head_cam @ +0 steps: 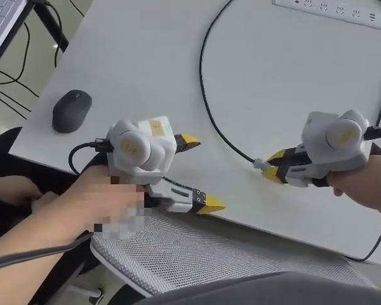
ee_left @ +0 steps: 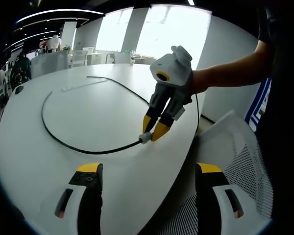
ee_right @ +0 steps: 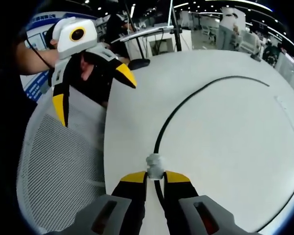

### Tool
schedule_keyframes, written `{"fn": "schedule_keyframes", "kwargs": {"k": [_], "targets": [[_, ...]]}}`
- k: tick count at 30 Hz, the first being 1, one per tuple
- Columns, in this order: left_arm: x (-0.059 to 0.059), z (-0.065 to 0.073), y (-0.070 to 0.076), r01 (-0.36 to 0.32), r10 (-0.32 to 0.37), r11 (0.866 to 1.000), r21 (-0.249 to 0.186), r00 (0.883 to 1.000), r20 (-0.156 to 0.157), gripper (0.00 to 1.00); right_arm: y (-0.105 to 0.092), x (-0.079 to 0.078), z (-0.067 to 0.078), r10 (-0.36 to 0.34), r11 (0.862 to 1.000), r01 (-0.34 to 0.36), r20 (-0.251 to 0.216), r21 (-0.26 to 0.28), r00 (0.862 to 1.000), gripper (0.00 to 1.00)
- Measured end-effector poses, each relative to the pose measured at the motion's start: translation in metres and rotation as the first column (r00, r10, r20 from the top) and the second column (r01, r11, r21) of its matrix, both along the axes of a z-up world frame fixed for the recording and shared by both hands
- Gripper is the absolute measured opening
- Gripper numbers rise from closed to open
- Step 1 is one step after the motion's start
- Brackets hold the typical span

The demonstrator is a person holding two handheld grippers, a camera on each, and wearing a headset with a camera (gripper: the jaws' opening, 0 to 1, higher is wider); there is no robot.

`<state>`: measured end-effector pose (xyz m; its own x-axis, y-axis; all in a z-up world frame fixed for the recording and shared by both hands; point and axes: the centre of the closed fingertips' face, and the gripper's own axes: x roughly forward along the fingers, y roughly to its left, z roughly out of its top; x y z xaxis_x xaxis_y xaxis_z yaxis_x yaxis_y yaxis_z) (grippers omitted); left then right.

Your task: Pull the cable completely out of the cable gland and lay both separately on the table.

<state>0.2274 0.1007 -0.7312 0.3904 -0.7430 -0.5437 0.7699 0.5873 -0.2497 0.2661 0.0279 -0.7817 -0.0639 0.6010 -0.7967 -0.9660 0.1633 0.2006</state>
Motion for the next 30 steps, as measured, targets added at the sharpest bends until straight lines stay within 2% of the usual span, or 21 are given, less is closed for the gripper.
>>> {"fn": "schedule_keyframes", "kwargs": {"k": [7,14,19,22,27,30], "targets": [[0.007,0.011,-0.017,0.039,-0.039,0.999,0.008,0.999,0.037,0.76,-0.007,-0.003,0.019,-0.001,0.999,0.001,0.000,0.035,1.000,0.07],[0.009,0.021,-0.034,0.063,-0.063,0.998,0.006,0.997,0.049,0.75,-0.016,-0.006,0.037,0.016,0.999,-0.017,0.016,0.051,1.000,0.07],[0.013,0.028,-0.047,0.066,-0.065,0.998,-0.014,0.996,0.055,0.74,-0.023,-0.010,0.048,0.048,0.997,-0.050,0.038,0.051,0.998,0.07],[0.012,0.032,-0.057,0.091,-0.089,0.995,-0.031,0.994,0.057,0.73,-0.027,-0.011,0.055,0.068,0.996,-0.071,0.054,0.051,0.996,0.07],[0.015,0.035,-0.065,0.106,-0.103,0.994,-0.037,0.992,0.068,0.69,-0.031,-0.018,0.066,0.096,0.993,-0.100,0.068,0.060,0.993,0.07],[0.019,0.041,-0.070,0.105,-0.100,0.992,-0.068,0.993,0.067,0.66,-0.033,-0.022,0.070,0.120,0.990,-0.125,0.084,0.061,0.989,0.07]]}}
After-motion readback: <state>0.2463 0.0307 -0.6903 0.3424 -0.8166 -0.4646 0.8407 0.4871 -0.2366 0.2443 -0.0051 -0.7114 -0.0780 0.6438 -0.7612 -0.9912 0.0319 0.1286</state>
